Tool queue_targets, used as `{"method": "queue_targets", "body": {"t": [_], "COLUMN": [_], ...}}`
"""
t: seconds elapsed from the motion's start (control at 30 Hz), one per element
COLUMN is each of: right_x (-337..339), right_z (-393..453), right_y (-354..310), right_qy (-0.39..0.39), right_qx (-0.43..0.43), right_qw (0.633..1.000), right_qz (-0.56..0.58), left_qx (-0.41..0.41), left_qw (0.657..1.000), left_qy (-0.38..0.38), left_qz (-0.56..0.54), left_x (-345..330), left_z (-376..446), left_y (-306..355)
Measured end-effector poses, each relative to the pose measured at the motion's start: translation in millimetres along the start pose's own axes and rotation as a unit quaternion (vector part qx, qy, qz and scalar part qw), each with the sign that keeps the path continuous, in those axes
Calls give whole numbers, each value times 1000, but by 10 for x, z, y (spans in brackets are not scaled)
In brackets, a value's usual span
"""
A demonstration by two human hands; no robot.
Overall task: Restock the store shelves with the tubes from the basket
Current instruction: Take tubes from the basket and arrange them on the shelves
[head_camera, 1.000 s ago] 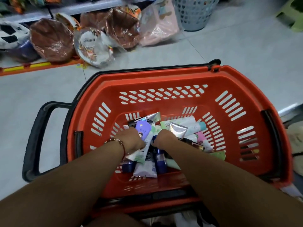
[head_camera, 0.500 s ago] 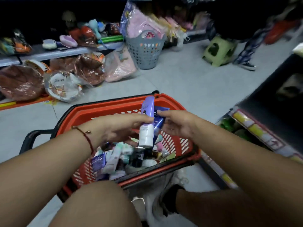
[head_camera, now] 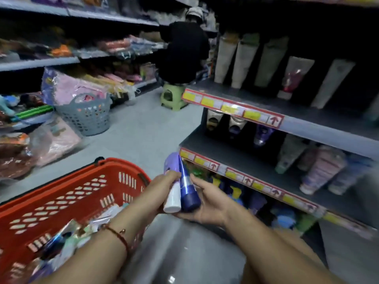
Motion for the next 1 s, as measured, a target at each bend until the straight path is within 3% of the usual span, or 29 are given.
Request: {"method": "queue_targets", "body": {"t": [0.1, 0.27, 0.43, 0.63, 0.7, 0.8, 0.9, 1.0], "right_x": [271, 685, 1010, 1302, 1366, 1506, 1732, 1911], "right_z": [-182, -454, -481, -508, -470, -288, -93, 50], "right_y": [-94, -324, -479, -726, -854, -1072, -1292, -1455], "right_qy": [38, 104, 138, 165, 181, 306, 484, 540], "right_qx": [-10, 39, 85, 97, 136, 249, 334, 375], "right_qw": [999, 992, 981, 981, 973, 913, 792, 724], "right_qz": [25, 65, 102, -3, -35, -102, -167, -207], "left_qx": [-25, -71, -93, -93, -98, -86, -67, -52], "left_qw": [992, 980, 981, 984, 983, 986, 991, 993], "left_qy": [15, -39, -69, -90, -103, -98, -77, -77], "left_qz": [120, 179, 154, 123, 112, 106, 88, 75], "left_x": [-261, -760, -1127, -1389, -1429, -1468, -1502, -1524], "left_z": [165, 337, 566, 859, 933, 1050, 1160, 1255], "left_y": [-73, -102, -160, -84, -15, 32, 27, -6]}}
Point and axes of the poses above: each hand's wrist, its own z-axis towards the middle knuckle, its own x-axis out of the back of the hand, y = z × x, the point moved 1 cm from there along z, towards the middle knuckle, and after that the axes turned 2 degrees about -x, right-handed, at the moved point
